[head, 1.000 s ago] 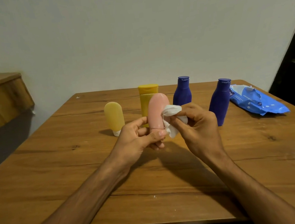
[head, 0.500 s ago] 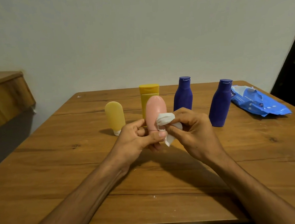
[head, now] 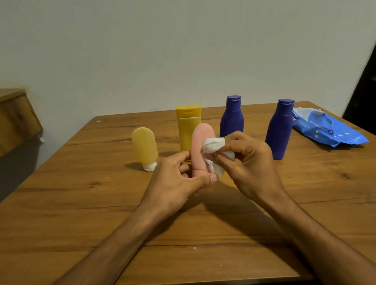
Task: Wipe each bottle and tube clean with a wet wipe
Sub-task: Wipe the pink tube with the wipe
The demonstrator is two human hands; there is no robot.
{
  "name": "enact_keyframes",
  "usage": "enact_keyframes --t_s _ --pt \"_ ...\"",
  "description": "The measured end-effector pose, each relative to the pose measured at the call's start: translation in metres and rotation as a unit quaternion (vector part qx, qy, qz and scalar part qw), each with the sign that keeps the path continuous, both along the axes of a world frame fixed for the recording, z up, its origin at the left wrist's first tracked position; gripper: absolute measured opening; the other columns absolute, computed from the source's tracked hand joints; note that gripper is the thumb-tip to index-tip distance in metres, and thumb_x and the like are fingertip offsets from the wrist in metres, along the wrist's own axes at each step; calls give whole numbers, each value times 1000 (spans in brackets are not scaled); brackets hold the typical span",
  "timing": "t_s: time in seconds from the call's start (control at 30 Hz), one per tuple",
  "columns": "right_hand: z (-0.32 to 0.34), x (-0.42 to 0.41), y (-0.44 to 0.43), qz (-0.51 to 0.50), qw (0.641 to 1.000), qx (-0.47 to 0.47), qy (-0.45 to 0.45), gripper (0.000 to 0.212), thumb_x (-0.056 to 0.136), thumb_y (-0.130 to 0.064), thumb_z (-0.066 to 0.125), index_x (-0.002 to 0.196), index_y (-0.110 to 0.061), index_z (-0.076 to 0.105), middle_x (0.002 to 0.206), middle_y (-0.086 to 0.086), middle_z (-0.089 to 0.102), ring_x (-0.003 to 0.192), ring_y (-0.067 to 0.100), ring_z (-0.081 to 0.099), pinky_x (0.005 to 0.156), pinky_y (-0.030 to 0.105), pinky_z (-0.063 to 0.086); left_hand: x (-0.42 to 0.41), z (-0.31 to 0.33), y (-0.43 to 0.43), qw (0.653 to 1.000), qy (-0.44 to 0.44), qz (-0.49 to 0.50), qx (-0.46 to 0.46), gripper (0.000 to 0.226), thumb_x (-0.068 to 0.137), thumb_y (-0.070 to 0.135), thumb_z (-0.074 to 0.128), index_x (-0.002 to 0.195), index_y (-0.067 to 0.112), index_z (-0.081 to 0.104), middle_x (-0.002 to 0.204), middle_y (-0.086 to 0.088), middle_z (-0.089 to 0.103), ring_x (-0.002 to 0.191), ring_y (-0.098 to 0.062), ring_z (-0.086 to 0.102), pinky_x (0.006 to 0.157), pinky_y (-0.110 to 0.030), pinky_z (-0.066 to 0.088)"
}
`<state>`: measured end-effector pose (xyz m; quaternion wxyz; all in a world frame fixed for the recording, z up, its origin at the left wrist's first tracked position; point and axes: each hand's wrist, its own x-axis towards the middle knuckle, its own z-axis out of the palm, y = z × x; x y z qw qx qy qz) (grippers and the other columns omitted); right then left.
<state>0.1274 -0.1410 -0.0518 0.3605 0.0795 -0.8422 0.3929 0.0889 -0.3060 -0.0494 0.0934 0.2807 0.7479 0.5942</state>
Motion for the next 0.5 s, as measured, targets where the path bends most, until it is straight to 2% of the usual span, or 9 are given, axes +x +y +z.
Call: enact_keyframes --t_s 0.07,0.13,0.23,0.3,0.43,0.5 --pt "-1 1 0 42 999 27 -16 20 80 -20 68 99 -17 73 100 -5 64 96 9 61 78 33 56 1 0 0 1000 16 8 -13 45 75 18 80 109 38 57 100 20 66 93 10 65 82 -21 57" --pt "-1 2 -1 70 995 63 -26 20 79 -20 69 98 -17 73 101 -6 64 99 8 61 82 31 55 2 0 -1 999 27 13 -23 50 75 19 80 120 29 60 105 19 67 97 9 63 87 -22 55" --pt "0 2 -2 19 998 59 24 20 79 -15 70 99 -16 72 102 -5 64 98 7 61 80 27 55 5 -2 2 999 30 25 -31 51 78 18 79 124 23 60 113 11 69 103 -2 65 92 -31 56" --pt "0 3 -4 6 997 68 31 19 78 -14 69 97 -15 73 101 -5 62 96 6 60 79 24 54 5 -3 2 998 31 32 -35 49 78 20 79 123 25 59 108 12 69 100 -3 65 90 -33 57" --pt "-1 5 -6 58 987 146 -17 13 78 -11 72 91 -14 74 96 -13 56 91 -1 55 77 9 46 2 -6 2 992 87 44 -80 43 78 27 79 116 26 62 98 15 68 91 4 64 77 -15 54" --pt "0 6 -7 29 991 129 -5 16 79 -14 70 95 -14 73 97 -11 57 91 0 56 77 9 47 2 -7 3 989 108 50 -91 44 79 28 78 120 27 59 100 18 65 92 7 61 73 -8 49"
